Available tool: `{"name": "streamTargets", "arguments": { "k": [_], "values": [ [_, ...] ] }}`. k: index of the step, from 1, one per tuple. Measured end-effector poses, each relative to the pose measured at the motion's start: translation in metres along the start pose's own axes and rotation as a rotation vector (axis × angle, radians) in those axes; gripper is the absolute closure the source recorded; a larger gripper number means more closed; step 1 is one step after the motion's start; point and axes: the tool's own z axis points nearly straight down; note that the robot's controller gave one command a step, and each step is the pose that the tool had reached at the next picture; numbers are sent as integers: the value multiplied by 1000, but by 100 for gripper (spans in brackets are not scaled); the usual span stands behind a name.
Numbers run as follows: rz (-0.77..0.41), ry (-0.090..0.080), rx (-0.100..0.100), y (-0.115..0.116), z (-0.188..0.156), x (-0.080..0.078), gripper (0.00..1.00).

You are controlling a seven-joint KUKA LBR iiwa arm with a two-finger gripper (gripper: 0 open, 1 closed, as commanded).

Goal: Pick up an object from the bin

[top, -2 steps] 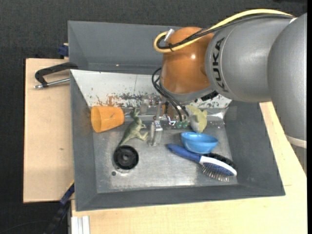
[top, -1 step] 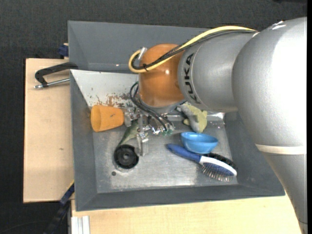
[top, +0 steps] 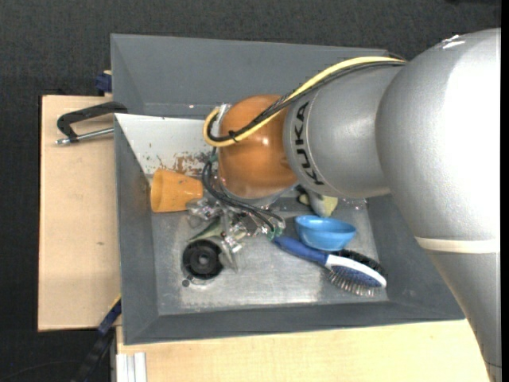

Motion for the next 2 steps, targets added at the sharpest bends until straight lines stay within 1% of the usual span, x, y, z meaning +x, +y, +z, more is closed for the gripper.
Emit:
{"name": "streamTargets", "arguments": {
  "k": [1,2],
  "values": [
    [0,-1,-2,1,1,0,100],
    [0,-1,-2,1,1,0,0]
  ]
}}
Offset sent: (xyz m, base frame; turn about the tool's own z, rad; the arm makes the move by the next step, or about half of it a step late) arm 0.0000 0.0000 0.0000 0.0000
